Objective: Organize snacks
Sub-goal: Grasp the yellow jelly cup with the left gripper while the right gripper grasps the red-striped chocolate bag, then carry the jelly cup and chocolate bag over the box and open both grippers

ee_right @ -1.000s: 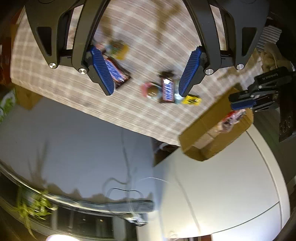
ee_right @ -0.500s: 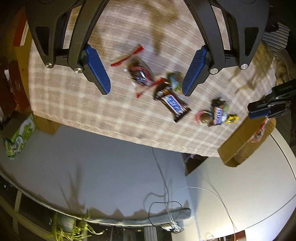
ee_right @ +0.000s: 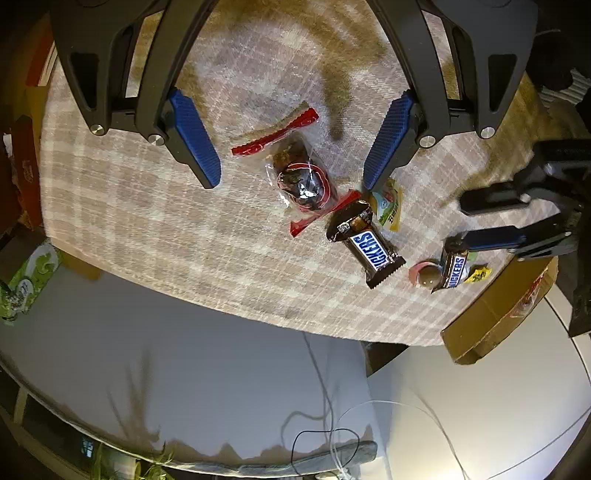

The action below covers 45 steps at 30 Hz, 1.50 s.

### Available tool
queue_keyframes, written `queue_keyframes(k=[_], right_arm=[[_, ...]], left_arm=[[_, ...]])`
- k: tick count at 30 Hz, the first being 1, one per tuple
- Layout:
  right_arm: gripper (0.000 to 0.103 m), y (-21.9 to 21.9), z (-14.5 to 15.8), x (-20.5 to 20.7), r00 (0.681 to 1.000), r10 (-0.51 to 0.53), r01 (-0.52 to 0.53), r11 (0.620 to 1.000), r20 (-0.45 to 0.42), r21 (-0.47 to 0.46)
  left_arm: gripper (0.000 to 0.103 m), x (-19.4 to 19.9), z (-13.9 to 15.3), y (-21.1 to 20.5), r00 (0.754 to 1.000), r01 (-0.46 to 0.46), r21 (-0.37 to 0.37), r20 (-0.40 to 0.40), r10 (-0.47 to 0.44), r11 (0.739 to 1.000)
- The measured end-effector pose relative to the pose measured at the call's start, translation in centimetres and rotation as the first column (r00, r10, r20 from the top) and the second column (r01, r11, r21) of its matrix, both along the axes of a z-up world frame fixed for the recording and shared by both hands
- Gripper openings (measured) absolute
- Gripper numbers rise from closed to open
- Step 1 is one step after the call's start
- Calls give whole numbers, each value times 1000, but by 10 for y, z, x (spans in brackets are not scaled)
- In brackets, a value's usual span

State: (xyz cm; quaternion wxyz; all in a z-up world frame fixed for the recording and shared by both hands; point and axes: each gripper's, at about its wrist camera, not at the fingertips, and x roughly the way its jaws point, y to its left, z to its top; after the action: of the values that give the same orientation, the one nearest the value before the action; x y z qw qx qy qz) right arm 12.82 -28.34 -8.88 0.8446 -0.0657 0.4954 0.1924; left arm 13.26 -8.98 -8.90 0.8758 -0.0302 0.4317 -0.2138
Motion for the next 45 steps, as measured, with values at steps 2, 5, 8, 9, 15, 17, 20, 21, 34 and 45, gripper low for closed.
queue_keyframes(k=[2, 5, 8, 9, 15, 17, 20, 21, 34, 45], right_arm=[[82, 0, -3, 2, 1000, 11, -11, 1000, -2, 1], [82, 2, -7, 5, 1000, 29, -29, 1000, -9, 5], [77, 5, -11, 8, 999, 48, -48, 999, -13, 1], [74, 5, -12, 9, 998, 55, -55, 998, -17, 0], [67, 8, -19, 13, 996, 78, -78, 997, -29, -4], [63, 8, -21, 15, 996, 85, -85, 996, -36, -5], [60, 8, -23, 16, 995, 90, -90, 996, -41, -9], [56, 8, -23, 17, 995, 91, -91, 996, -43, -9], [39, 7, -26, 16, 995, 79, -80, 997, -57, -6], [36, 5, -9, 8, 998, 52, -52, 999, -18, 11]], left_arm=[[47, 4, -3, -9, 1000, 10, 16, -2, -10, 1000], [47, 9, -9, -19, 1000, 21, 33, -7, -20, 999], [47, 15, -14, -29, 999, 33, 55, -8, -33, 998], [47, 16, -16, -32, 999, 36, 62, -7, -36, 997], [47, 22, -23, -44, 999, 50, 107, -2, -50, 993], [47, 23, -25, -46, 999, 51, 117, -2, -51, 992], [47, 25, -28, -49, 999, 52, 128, -1, -53, 990], [47, 25, -29, -49, 999, 53, 135, 4, -55, 989], [31, 24, -29, -54, 998, 52, 154, 24, -57, 987], [31, 12, -15, -38, 998, 37, 107, 45, -42, 994]])
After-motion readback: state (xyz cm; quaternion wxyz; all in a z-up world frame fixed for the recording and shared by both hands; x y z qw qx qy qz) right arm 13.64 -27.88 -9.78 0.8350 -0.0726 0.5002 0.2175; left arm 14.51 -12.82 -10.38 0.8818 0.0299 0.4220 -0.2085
